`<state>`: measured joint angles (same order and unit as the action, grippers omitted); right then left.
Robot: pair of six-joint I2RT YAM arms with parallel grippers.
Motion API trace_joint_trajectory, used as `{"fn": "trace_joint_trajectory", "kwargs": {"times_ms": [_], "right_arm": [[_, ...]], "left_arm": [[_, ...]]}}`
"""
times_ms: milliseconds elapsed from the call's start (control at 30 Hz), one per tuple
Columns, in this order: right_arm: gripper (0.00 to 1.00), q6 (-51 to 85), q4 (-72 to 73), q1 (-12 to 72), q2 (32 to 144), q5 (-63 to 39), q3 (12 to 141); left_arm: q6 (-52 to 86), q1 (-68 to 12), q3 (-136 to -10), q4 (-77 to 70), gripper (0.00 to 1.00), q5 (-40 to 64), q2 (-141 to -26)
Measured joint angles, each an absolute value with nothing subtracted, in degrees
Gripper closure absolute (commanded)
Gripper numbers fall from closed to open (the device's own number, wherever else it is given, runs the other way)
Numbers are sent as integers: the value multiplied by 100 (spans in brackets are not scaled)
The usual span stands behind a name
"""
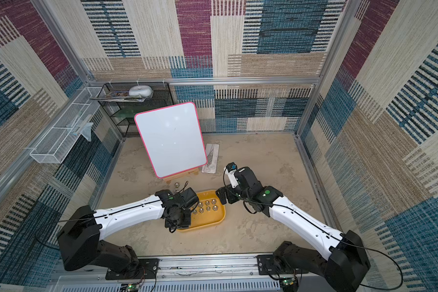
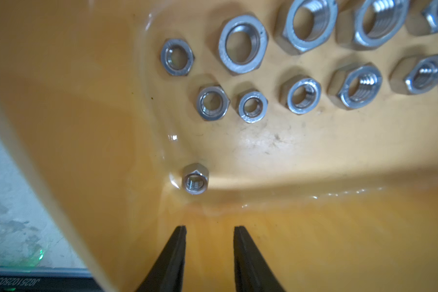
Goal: Put the nuts on the desktop into the storage box
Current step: Move the storage box to the center of the board.
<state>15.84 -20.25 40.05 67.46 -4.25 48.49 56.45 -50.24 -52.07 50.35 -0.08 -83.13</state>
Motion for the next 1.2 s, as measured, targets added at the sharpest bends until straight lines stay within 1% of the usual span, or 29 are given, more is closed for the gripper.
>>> {"fn": "trace_joint_trajectory", "kwargs": {"times_ms": [200,433,600,833,1000,1200], "right_arm": [[1,1621,-2139,4007,7253,-749,4515],[1,1992,-2154,4163,7448,-799,4018],[1,2283,-2104,4407,7330,-718,3754],[1,2781,-2176,4729,6860,-491,3446],[1,2928,-2460,4803,6709,-355,3559],[1,2768,-2569,4807,6853,40,4495]], "left_arm": [[5721,-5024,-4932,5017,62,-113,-7929],[5734,-5022,-4836,4980,60,-178,-7856],[5623,-4976,-4856,4993,60,-193,-7856],[5308,-4727,-4908,4987,60,-189,-7850],[5022,-4501,-5205,5087,58,-207,-7824],[4720,-4049,-5828,5266,57,-340,-7813]]}}
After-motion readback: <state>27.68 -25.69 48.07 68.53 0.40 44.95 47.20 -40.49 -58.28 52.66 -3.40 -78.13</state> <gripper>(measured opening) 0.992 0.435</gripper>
